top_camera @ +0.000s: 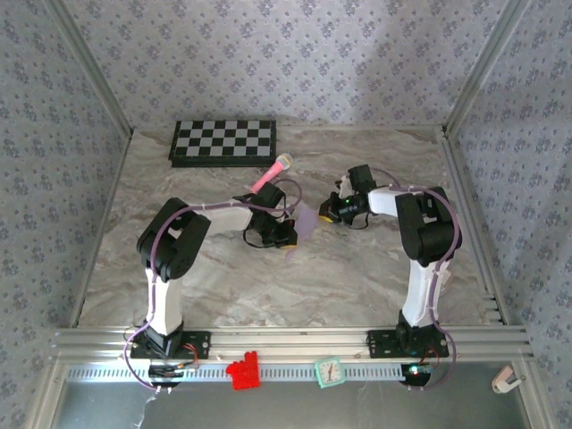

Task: Fold a paper plane with a square sheet of paper (pick it up from the middle)
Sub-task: Fold the wing for the fifth time at the center of the table, then turn over the paper plane at the center of the table.

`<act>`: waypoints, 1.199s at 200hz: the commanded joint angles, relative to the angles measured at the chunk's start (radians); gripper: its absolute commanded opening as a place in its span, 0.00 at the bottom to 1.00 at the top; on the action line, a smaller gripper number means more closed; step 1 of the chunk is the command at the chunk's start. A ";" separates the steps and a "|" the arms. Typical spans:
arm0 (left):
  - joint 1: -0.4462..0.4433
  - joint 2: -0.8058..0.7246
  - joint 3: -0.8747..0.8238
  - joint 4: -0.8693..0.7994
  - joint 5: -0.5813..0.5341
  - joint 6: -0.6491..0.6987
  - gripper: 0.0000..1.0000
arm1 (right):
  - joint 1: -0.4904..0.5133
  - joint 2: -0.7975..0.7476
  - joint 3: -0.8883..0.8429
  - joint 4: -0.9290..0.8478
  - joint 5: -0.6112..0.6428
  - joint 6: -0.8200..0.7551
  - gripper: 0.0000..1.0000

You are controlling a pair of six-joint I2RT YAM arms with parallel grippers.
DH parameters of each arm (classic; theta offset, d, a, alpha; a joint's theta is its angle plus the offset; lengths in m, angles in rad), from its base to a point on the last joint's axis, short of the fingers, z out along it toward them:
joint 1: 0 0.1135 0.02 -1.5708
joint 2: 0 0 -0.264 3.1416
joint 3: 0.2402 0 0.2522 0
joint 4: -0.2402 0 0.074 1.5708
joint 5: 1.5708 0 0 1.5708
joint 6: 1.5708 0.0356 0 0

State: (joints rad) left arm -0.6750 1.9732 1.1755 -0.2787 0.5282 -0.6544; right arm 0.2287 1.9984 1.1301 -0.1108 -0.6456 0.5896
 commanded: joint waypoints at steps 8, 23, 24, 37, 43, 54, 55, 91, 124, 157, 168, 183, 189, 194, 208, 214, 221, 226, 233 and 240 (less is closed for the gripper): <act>-0.004 0.061 -0.047 -0.188 -0.057 0.025 0.00 | -0.073 0.040 0.053 -0.033 0.173 -0.038 0.07; -0.005 0.061 -0.036 -0.193 -0.054 0.031 0.00 | -0.081 0.023 0.054 -0.045 0.173 -0.051 0.08; -0.005 0.061 -0.036 -0.192 -0.054 0.032 0.00 | -0.081 0.022 0.070 -0.045 0.173 -0.053 0.08; -0.005 0.057 -0.022 -0.198 -0.048 0.038 0.00 | -0.086 0.004 0.099 -0.062 0.175 -0.081 0.09; -0.005 0.053 -0.012 -0.198 -0.041 0.041 0.00 | -0.088 -0.009 0.104 -0.074 0.172 -0.095 0.10; -0.005 0.038 0.014 -0.192 -0.028 0.041 0.00 | -0.090 -0.042 0.101 -0.088 0.176 -0.118 0.12; -0.004 0.036 0.017 -0.191 -0.026 0.041 0.00 | -0.090 -0.045 0.100 -0.090 0.177 -0.120 0.12; 0.006 -0.059 0.129 -0.160 0.008 0.014 0.12 | -0.078 -0.197 0.019 -0.141 0.251 -0.128 0.21; 0.044 -0.166 0.179 -0.236 -0.042 0.055 0.30 | -0.046 -0.311 -0.032 -0.255 0.322 -0.111 0.31; 0.123 -0.274 0.167 -0.334 -0.153 0.089 0.46 | 0.030 -0.407 -0.035 -0.392 0.441 -0.093 0.46; 0.150 -0.309 0.160 -0.360 -0.198 0.105 0.53 | 0.069 -0.426 -0.032 -0.420 0.476 -0.069 0.51; 0.186 -0.355 0.139 -0.385 -0.258 0.125 0.63 | 0.135 -0.430 -0.019 -0.459 0.544 -0.016 0.56; 0.201 -0.375 0.132 -0.394 -0.279 0.134 0.66 | 0.165 -0.425 -0.009 -0.472 0.568 0.007 0.58; 0.215 -0.391 0.126 -0.408 -0.306 0.144 0.70 | 0.190 -0.418 0.001 -0.481 0.591 0.028 0.59; 0.247 -0.442 0.109 -0.454 -0.387 0.181 0.77 | 0.259 -0.391 0.032 -0.524 0.647 0.096 0.62; 0.258 -0.466 0.101 -0.469 -0.423 0.193 0.80 | 0.288 -0.373 0.047 -0.531 0.660 0.122 0.62; 0.273 -0.492 0.092 -0.478 -0.453 0.207 0.82 | 0.320 -0.348 0.070 -0.546 0.680 0.148 0.62; 0.282 -0.513 0.082 -0.479 -0.473 0.216 0.84 | 0.342 -0.330 0.102 -0.562 0.701 0.167 0.63; 0.293 -0.540 0.071 -0.482 -0.500 0.225 0.86 | 0.374 -0.302 0.130 -0.583 0.728 0.193 0.64; 0.304 -0.566 0.058 -0.482 -0.518 0.235 0.89 | 0.398 -0.272 0.158 -0.599 0.750 0.210 0.64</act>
State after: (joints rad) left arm -0.3985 1.5043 1.2652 -0.6865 0.1493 -0.4911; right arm 0.5549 1.6493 1.1896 -0.6044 -0.0330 0.6743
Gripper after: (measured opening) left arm 0.850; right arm 0.633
